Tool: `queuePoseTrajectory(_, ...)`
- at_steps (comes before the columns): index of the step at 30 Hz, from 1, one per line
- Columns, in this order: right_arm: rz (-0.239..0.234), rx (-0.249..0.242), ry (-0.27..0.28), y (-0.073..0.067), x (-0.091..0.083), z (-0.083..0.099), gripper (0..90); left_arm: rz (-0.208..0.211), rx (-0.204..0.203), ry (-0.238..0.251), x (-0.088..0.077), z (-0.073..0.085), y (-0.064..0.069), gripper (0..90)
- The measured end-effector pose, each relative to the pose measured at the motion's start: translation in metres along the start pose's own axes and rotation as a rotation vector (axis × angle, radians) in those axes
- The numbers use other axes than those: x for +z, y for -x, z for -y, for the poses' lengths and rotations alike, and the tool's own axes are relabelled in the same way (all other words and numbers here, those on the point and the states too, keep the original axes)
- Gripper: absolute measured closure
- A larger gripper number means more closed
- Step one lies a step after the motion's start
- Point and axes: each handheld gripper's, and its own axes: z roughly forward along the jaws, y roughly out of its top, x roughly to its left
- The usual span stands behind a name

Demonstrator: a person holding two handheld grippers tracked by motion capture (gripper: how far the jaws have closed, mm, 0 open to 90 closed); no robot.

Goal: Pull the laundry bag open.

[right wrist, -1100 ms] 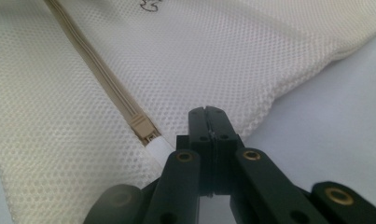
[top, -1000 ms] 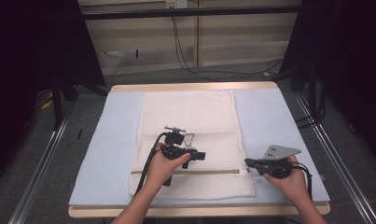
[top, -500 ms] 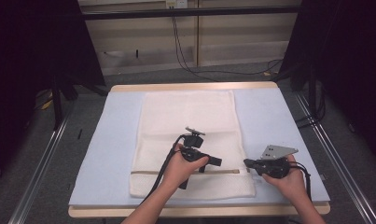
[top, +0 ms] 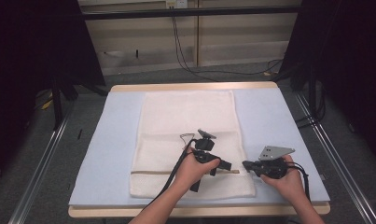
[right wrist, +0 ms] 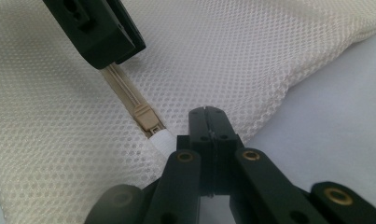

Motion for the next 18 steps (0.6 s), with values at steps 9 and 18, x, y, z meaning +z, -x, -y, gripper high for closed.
queuePoseTrajectory(9, -0.003, 0.008, -0.012, 0.0, 0.002, 0.001, 90.0, 0.008, -0.034, -0.042, 0.017, -0.002, 0.002, 68.5)
queuePoseTrajectory(18, -0.003, 0.014, -0.016, 0.0, 0.003, 0.002, 90.0, -0.018, -0.108, -0.043, 0.029, -0.002, 0.004, 73.2)
